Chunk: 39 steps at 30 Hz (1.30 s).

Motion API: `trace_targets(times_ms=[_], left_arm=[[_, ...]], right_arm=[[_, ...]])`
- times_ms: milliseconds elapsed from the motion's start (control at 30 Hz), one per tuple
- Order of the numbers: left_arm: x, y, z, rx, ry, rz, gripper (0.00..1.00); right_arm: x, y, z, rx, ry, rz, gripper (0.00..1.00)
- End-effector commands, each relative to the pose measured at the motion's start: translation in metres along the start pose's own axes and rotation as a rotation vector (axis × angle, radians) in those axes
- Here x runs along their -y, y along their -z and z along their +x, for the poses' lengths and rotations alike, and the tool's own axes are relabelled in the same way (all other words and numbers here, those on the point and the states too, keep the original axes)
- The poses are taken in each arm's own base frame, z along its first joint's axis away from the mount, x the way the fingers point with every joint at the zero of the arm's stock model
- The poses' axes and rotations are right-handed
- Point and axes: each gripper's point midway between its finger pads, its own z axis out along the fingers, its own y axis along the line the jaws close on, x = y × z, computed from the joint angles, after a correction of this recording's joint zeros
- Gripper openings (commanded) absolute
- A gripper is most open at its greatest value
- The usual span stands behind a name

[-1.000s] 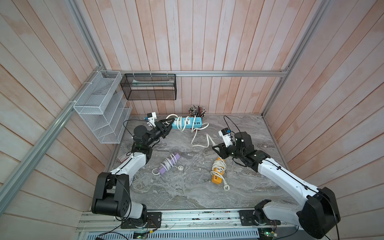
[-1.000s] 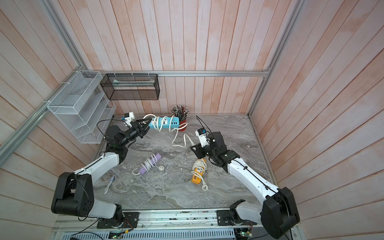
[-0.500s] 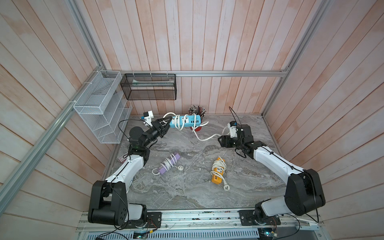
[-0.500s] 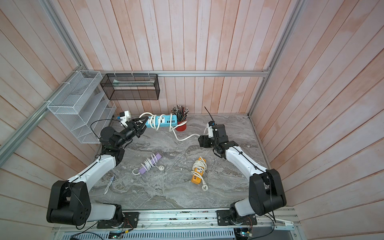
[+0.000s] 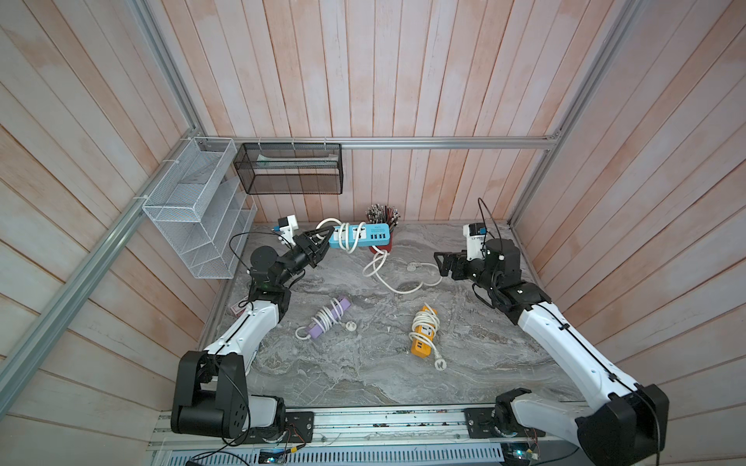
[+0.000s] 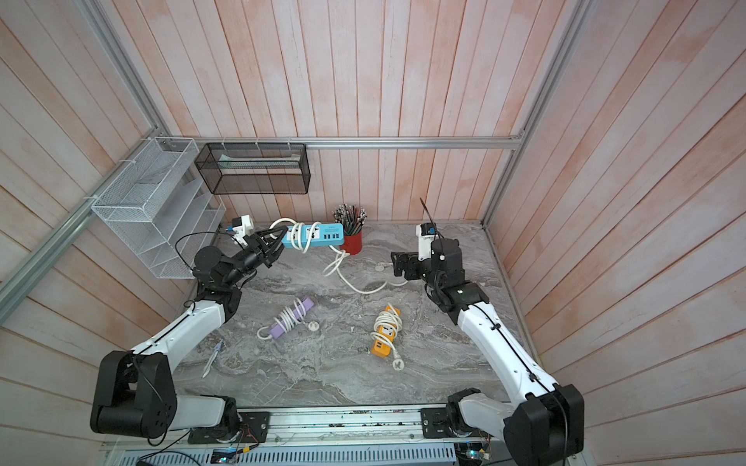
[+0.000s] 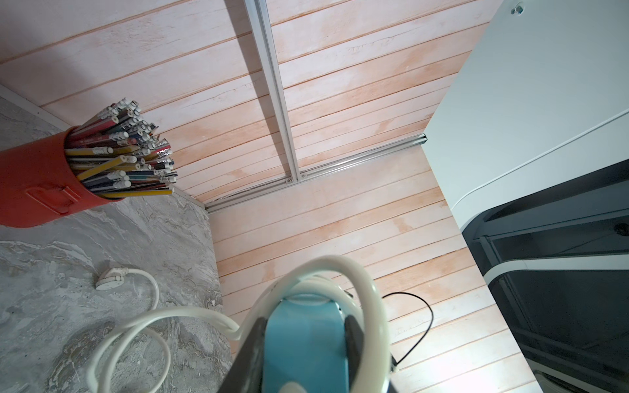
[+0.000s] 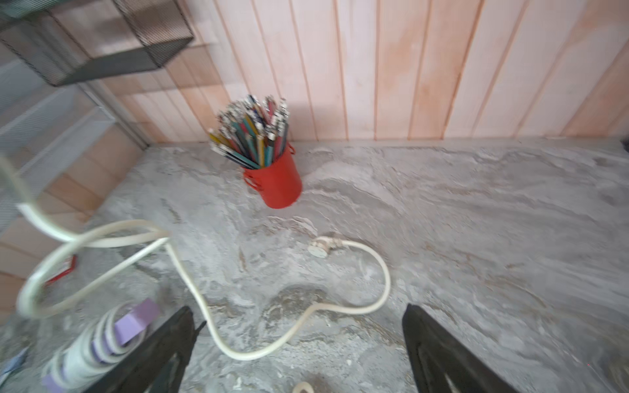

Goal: Unwrap the cord wrapped around the power strip
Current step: Unwrap the power cord from the power strip.

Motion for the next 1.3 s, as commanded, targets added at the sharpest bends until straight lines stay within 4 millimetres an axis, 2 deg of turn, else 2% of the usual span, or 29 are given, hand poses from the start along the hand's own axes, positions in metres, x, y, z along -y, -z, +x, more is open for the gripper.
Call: trace_targets(times_ms=[0,67,133,400,467,533,733,1033,1167,1267], left_arm=[[0.016,0.004,-0.001,0.008,-0.042,0.055,0.00],[0.016,0.004,0.000,0.008,-0.042,0.056,0.00],[0.018,0.004,0.000,0.006,-0.042,0.062,0.00],[0.034,0.004,-0.003,0.008,-0.055,0.078,0.00],[0.038,0.003,-0.003,0.008,-0.058,0.083,0.00],[0.042,0.003,-0.004,0.010,-0.057,0.088,0.00],[0.053,0.005,-0.004,0.012,-0.058,0.104,0.00],[0.063,0.007,-0.004,0.018,-0.060,0.119,0.00],[0.067,0.008,-0.003,0.017,-0.059,0.125,0.00],[0.071,0.009,-0.003,0.020,-0.063,0.129,0.00]], right_arm=[[-0.046,0.007,-0.033,0.036,0.029,-0.204,0.95],[-0.056,0.002,-0.031,-0.010,0.049,-0.245,0.94],[-0.065,-0.005,-0.018,-0.048,0.078,-0.260,0.94],[-0.065,-0.028,0.067,-0.167,0.058,-0.347,0.91],[-0.075,-0.031,0.089,-0.200,0.054,-0.410,0.91],[-0.086,-0.033,0.098,-0.195,0.075,-0.448,0.91],[-0.091,-0.052,0.090,-0.051,0.041,-0.476,0.92],[-0.136,-0.103,0.089,-0.008,0.138,-0.578,0.91],[-0.132,-0.115,0.079,0.064,0.130,-0.546,0.92],[-0.133,-0.124,0.081,0.068,0.119,-0.555,0.91]])
